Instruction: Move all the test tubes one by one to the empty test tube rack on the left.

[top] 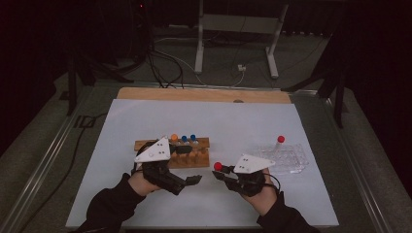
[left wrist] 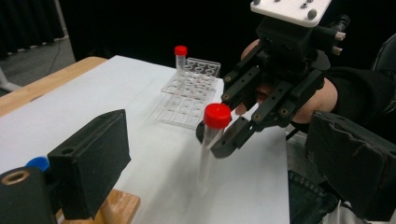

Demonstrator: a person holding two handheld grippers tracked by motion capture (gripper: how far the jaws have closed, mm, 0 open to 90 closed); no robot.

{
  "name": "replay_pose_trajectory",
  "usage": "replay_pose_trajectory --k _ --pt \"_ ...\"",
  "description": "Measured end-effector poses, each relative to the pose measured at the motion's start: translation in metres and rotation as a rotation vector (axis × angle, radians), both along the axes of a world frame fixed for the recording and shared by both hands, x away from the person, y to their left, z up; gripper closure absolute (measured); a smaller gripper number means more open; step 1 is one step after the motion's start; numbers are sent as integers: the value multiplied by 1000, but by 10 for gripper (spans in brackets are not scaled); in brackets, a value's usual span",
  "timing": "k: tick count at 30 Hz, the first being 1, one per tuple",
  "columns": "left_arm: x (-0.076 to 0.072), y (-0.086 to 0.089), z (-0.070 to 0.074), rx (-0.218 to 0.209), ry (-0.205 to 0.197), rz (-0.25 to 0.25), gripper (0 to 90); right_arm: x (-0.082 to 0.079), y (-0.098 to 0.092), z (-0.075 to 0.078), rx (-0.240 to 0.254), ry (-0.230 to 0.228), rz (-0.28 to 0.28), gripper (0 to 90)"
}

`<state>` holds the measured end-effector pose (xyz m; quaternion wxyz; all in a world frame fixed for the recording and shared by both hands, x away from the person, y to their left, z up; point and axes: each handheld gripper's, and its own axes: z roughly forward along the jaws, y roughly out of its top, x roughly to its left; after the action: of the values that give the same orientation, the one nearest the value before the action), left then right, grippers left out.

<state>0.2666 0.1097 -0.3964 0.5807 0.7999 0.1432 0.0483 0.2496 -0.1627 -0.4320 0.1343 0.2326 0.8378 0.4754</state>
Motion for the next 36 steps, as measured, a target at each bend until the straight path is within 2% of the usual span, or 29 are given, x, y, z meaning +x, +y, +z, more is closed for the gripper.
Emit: replay_pose_trajectory --k 5,16,27,31,36 --pt "-1 -9 -4 -4 3 -30 169 -2 5 0 -1 2 21 750" --pt "0 -19 -12 -8 -14 -32 423 -8 13 -1 -5 14 54 749" --pt "-2 -29 -18 49 -33 -53 578 -9 15 0 0 16 67 749" --pt "-2 -30 -21 55 -34 -54 613 -10 15 1 0 15 70 749" --pt "-1 -32 -22 61 -40 -61 697 -10 15 1 0 15 66 749"
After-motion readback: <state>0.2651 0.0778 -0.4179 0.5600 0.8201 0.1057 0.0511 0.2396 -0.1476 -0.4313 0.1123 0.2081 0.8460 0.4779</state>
